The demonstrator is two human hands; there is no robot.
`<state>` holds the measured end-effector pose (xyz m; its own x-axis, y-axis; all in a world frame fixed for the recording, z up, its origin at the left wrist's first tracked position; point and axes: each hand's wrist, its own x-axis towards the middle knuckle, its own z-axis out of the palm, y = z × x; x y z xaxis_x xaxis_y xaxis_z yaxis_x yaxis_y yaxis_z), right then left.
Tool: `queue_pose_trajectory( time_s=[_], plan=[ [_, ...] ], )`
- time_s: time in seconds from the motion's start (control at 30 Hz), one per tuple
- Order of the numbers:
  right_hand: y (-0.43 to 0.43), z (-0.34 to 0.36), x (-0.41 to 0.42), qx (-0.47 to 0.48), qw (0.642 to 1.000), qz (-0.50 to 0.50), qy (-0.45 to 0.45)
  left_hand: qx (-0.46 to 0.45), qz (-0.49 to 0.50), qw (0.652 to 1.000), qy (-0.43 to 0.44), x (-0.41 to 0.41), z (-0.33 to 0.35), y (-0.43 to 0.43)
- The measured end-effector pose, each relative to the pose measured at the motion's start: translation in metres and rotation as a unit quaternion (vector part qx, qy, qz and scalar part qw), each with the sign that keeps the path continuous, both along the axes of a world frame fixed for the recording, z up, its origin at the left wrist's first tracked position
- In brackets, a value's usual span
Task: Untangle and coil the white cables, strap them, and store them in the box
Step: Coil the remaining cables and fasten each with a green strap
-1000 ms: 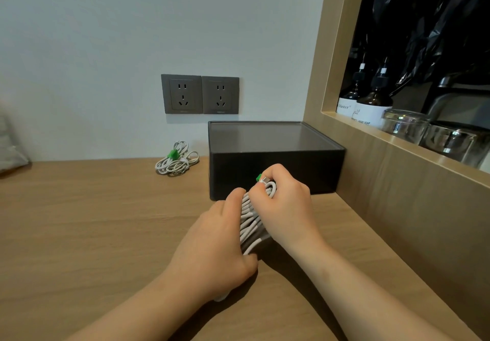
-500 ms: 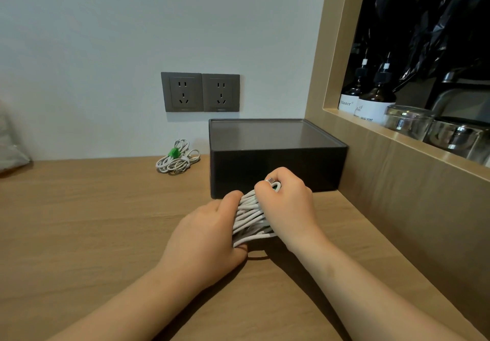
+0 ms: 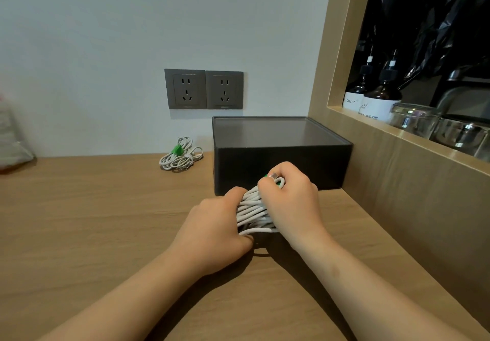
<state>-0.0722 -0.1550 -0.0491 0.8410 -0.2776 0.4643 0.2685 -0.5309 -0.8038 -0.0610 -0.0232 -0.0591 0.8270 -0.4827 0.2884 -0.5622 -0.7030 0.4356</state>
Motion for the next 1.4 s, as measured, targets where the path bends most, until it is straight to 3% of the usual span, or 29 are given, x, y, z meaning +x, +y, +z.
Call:
queue_pose_trajectory(
  time_s=[0.27,0.37,0.43,0.57,0.7,0.87,1.07,1.4],
  plan=[
    [-0.006,0.004,0.005,-0.023,0.997,0.013,0.066,-0.009,0.04,0.999,0.019,0.007,0.001,0.0],
    [-0.02,0.007,0.007,-0.044,0.997,-0.053,0.023,0.029,0.072,0.997,0.015,0.009,0.002,0.004],
    [-0.024,0.015,0.004,0.037,0.998,-0.048,-0.034,0.056,0.088,0.994,-0.006,0.01,0.003,0.005],
    [-0.012,0.035,-0.015,0.195,0.971,0.105,-0.093,0.091,0.12,0.987,-0.054,0.008,0.001,0.003],
    [0.008,0.029,-0.021,0.159,0.966,0.202,-0.002,0.097,0.142,0.981,-0.094,0.007,0.0,-0.001],
    [0.016,0.015,-0.012,0.173,0.972,0.13,0.097,0.061,0.15,0.982,-0.097,0.006,0.0,0.001],
    [0.013,0.014,-0.008,0.175,0.974,0.073,0.123,0.099,0.155,0.971,-0.155,0.006,-0.007,-0.005],
    [0.011,0.018,-0.01,0.14,0.966,0.1,0.191,0.121,0.124,0.967,-0.188,0.003,-0.007,-0.002]
  ],
)
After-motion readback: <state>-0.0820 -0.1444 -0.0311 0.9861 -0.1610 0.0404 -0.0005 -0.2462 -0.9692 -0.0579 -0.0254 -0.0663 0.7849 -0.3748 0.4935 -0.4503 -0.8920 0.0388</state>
